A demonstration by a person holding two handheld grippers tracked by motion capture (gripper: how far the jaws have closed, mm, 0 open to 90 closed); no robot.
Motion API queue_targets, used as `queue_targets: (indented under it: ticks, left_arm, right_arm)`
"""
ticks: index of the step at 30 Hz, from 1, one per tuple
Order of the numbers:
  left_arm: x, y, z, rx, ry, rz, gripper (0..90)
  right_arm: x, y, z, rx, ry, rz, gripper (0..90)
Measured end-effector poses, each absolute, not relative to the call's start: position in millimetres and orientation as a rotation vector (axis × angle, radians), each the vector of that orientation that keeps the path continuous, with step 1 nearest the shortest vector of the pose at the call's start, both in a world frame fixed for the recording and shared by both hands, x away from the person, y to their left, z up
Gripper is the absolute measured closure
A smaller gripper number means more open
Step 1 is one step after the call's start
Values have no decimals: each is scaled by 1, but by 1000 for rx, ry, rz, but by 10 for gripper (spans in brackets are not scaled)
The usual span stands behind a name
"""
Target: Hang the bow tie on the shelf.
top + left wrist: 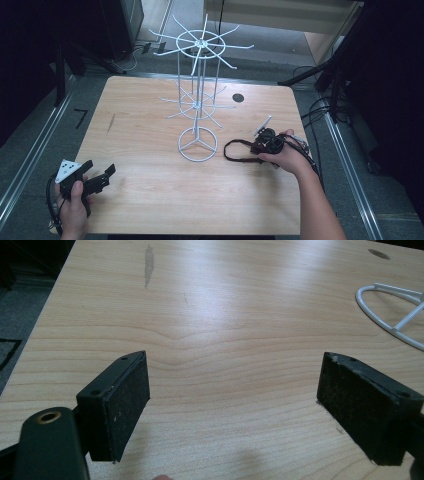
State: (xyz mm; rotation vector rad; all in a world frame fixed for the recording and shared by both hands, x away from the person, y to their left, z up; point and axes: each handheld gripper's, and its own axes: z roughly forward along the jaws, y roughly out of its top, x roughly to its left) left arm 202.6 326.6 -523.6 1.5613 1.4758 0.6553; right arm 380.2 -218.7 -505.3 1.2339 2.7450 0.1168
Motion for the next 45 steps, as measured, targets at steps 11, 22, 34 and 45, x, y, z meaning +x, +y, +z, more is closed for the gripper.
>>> queue_targets:
  ticks: [11,22,34,45]
  left_arm:
    - [203,326,-524,1562,1476,656,145]
    - [202,326,-524,1563,1476,657,145]
    - [203,326,-524,1565,1476,657,145]
    - [202,326,-524,1565,1475,658,145]
  right_arm:
    - [381,-223,-504,1365,2799,171,725]
    - [381,-223,-504,1471,2761,132,740]
    - [370,-244,-500,1532,2648,348,740]
    - [355,-253,-481,1528,2508,563,741]
